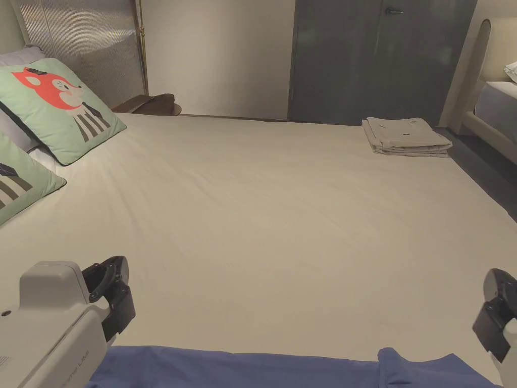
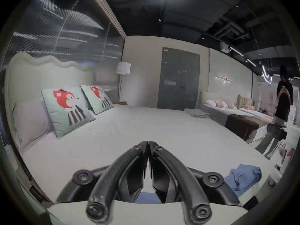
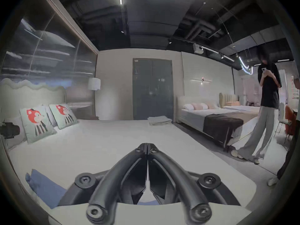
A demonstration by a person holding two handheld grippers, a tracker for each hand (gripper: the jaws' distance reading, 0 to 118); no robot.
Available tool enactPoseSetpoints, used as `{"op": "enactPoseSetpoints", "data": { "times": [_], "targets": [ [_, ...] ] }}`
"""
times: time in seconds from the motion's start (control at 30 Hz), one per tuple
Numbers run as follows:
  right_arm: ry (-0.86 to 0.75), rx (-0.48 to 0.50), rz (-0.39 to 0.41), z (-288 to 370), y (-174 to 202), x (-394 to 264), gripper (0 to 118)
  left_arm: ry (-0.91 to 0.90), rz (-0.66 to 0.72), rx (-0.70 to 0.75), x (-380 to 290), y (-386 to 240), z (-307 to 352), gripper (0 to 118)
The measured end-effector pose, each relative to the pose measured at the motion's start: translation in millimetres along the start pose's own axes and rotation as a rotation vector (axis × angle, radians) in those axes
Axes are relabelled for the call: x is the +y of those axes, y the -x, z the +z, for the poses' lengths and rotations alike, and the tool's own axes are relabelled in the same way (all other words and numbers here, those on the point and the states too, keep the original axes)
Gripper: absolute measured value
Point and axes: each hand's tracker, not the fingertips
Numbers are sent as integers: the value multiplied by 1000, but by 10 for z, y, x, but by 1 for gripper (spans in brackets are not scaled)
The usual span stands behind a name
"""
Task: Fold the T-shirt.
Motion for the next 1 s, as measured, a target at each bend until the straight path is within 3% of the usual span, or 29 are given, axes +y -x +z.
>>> {"op": "enactPoseSetpoints", "data": {
  "times": [0.1,0.43,0.47,0.53,0.57,0.6,0.77,0.87,1.0],
  "targets": [
    [-3,8,15,-41,124,-6,0,30,49,-22,-20,127,-55,0],
    [41,25,9,-114,268,-79,0,431,553,-225,-384,1373,-499,3],
    [47,23,3,-117,275,-87,0,483,595,-244,-471,1505,-545,13],
    [57,16,-4,-124,299,-113,0,561,627,-267,-687,1834,-672,71],
    [63,14,-7,-130,311,-123,0,572,629,-253,-771,1892,-692,93],
    [68,12,-8,-133,323,-130,0,579,624,-246,-832,1941,-713,108],
    [87,12,2,-128,399,-152,0,721,818,-366,-1168,2134,-873,108],
    [94,12,10,-111,445,-157,0,745,852,-400,-1331,2088,-975,107],
    [96,12,25,-94,480,-136,0,769,881,-492,-1347,1726,-1011,91]
  ]
}}
